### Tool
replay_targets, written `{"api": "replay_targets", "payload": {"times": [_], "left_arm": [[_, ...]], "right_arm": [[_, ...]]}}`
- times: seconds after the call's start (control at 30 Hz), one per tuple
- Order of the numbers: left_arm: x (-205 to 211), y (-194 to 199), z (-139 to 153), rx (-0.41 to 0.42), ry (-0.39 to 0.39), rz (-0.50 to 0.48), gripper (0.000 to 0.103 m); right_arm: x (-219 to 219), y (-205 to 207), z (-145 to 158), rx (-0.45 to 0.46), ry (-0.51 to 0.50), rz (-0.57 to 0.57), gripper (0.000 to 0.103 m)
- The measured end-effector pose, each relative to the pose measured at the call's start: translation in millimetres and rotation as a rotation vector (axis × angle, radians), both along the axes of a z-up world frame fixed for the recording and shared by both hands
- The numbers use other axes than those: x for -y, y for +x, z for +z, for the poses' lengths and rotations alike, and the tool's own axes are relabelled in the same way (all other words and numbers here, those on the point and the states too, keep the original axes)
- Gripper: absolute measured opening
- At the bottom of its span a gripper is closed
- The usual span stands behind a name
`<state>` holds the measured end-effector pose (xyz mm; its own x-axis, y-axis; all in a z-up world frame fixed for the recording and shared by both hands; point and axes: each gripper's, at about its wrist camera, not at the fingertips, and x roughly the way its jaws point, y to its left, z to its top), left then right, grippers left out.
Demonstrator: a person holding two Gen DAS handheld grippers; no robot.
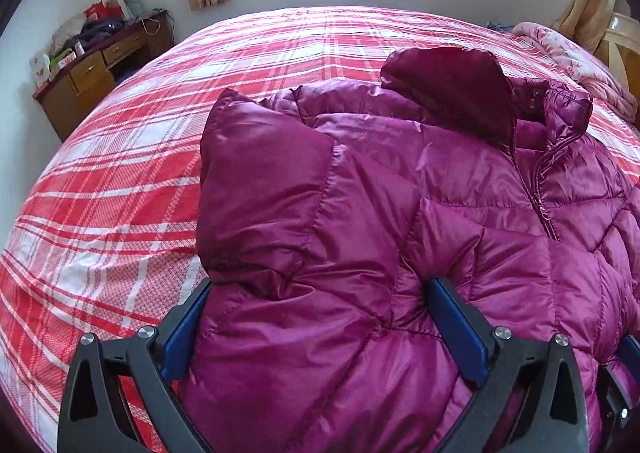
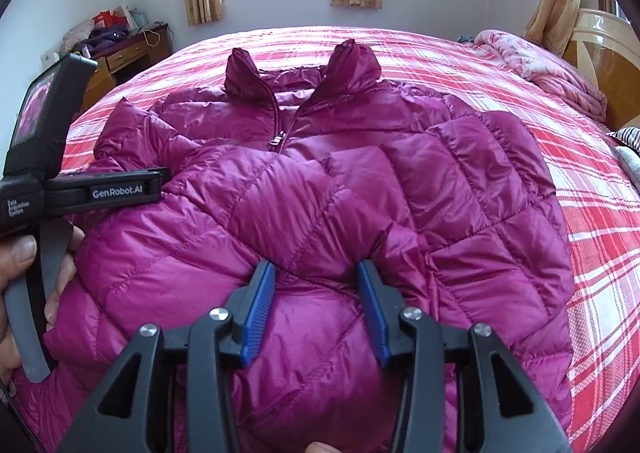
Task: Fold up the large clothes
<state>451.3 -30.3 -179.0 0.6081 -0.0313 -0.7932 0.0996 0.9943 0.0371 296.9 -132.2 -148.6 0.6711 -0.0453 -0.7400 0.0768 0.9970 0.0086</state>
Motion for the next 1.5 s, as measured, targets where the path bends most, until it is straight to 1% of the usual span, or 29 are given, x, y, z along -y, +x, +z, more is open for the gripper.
{"api": "replay_targets", "payload": {"times": [0.2, 0.3, 0.37, 0.43, 0.47, 0.53, 0.6, 0.67, 0.73, 0.8, 0.83, 0.87, 0.9, 0.93, 1.0, 1.07, 1.17, 1.37, 1.5], "left_arm": [[-1.5, 1.4, -1.6, -0.013, -0.019, -0.002, 0.102], [-1.4, 1.1, -1.1, -0.007, -0.013, -0.001, 0.102], [-2.8, -0.9, 1.6, 0.005, -0.013, 0.002, 0.102], [-7.2, -8.5, 9.3, 0.050, -0.013, 0.023, 0.102], [-11.4, -14.5, 15.7, 0.084, -0.021, 0.033, 0.102], [-23.3, -25.9, 30.3, 0.143, -0.073, 0.039, 0.102], [-34.6, -32.1, 45.7, 0.172, -0.125, 0.030, 0.102], [-41.5, -34.6, 61.6, 0.206, -0.153, 0.016, 0.102], [-42.6, -33.4, 72.8, 0.213, -0.188, -0.022, 0.102], [-34.1, -28.6, 78.3, 0.196, -0.197, -0.061, 0.102], [-26.1, -25.1, 77.3, 0.175, -0.200, -0.093, 0.102], [-18.1, -21.4, 74.4, 0.159, -0.188, -0.114, 0.102], [-8.0, -13.6, 68.8, 0.149, -0.150, -0.121, 0.102], [-0.5, -7.7, 62.1, 0.145, -0.107, -0.115, 0.102], [10.3, 4.9, 46.3, 0.104, -0.046, -0.102, 0.102], [9.8, 17.1, 27.8, 0.056, -0.019, -0.076, 0.102], [5.2, 23.0, 12.6, 0.013, -0.037, -0.074, 0.102], [10.6, 25.8, 2.3, 0.002, -0.008, -0.068, 0.102], [10.0, 27.2, 1.2, -0.001, -0.010, -0.069, 0.102]], "right_arm": [[-9.1, 1.5, -1.2, -0.013, -0.072, -0.008, 0.046], [-9.1, 1.6, -1.2, -0.015, -0.080, -0.010, 0.046], [-8.9, 1.5, -1.2, -0.013, -0.075, -0.010, 0.046], [-9.0, 1.7, -1.3, -0.010, -0.071, -0.011, 0.046], [-8.9, 1.9, -1.3, -0.008, -0.068, -0.011, 0.046], [-8.1, 1.9, -1.2, -0.005, -0.060, -0.012, 0.046], [-7.9, 1.3, -1.2, -0.002, -0.055, -0.012, 0.046], [-7.5, 1.2, -1.1, -0.003, -0.057, -0.012, 0.046], [-7.5, 1.1, -1.1, -0.003, -0.056, -0.011, 0.046], [-6.9, 0.5, -1.1, -0.001, -0.052, -0.011, 0.046], [-6.6, 0.5, -0.9, 0.001, -0.049, -0.011, 0.046], [-6.0, 0.2, -0.9, 0.002, -0.044, -0.011, 0.046], [-5.5, -0.1, -0.6, 0.003, -0.041, -0.010, 0.046], [-5.2, 0.1, -0.5, 0.004, -0.037, -0.010, 0.046], [-4.7, 0.1, -0.4, 0.006, -0.030, -0.010, 0.046], [-3.7, 0.5, -0.3, 0.008, -0.024, -0.010, 0.046], [-2.9, 0.7, -0.5, 0.009, -0.017, -0.009, 0.046], [-3.9, 1.8, -1.0, 0.006, -0.028, -0.010, 0.046], [-5.5, 0.5, -1.8, 0.004, -0.043, -0.012, 0.046]]}}
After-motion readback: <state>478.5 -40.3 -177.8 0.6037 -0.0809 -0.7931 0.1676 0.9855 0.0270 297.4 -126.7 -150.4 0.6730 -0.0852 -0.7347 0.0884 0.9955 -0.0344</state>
